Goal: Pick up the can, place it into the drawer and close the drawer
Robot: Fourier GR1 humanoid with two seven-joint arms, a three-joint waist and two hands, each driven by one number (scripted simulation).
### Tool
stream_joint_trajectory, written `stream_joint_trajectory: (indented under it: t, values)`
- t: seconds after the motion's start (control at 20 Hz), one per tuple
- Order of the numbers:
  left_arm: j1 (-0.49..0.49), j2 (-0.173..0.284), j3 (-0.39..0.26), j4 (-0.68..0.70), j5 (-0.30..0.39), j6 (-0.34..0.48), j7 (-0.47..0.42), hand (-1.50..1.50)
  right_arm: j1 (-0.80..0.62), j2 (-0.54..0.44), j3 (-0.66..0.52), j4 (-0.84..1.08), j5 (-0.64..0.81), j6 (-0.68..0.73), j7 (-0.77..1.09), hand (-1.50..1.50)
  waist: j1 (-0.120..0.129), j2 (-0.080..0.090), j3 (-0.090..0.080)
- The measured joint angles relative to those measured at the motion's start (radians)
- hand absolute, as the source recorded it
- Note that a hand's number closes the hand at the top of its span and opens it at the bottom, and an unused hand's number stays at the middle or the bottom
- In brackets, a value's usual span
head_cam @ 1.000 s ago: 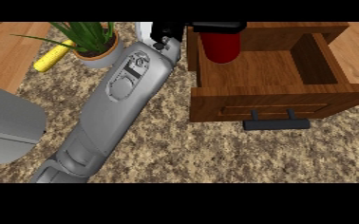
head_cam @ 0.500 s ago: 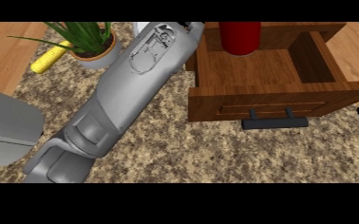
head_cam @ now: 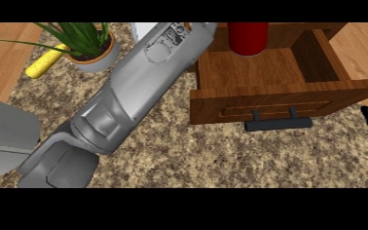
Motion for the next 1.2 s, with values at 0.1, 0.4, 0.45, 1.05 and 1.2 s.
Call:
stream_joint_trajectory:
  t: [0.1, 0.4, 0.45, 1.05, 1.2]
  values:
    - [-0.012, 0.000, -0.018, 0.022, 0.029, 0.001, -0.006, 1.50, -0.011, -0.004, 0.001, -0.002, 0.001, -0.003, 0.012, -1.50, -0.003, 0.001, 0.000]
    - [-0.027, 0.000, -0.103, 0.081, 0.089, 0.038, -0.043, 1.50, -0.045, -0.013, 0.003, 0.012, 0.004, -0.008, 0.024, -1.50, -0.018, 0.005, 0.001]
    - [-0.031, 0.000, -0.113, 0.091, 0.096, 0.045, -0.051, 1.50, -0.050, -0.013, 0.004, 0.018, 0.006, -0.008, 0.021, -1.50, -0.022, 0.006, 0.001]
    - [-0.024, 0.000, -0.216, 0.182, 0.145, 0.077, -0.131, 1.50, -0.076, -0.015, 0.011, 0.031, 0.012, -0.006, 0.006, -1.50, -0.048, 0.015, 0.001]
    - [-0.016, 0.000, -0.230, 0.206, 0.151, 0.081, -0.153, -1.50, -0.080, -0.014, 0.017, 0.024, 0.017, -0.010, 0.014, -1.50, -0.049, 0.016, 0.001]
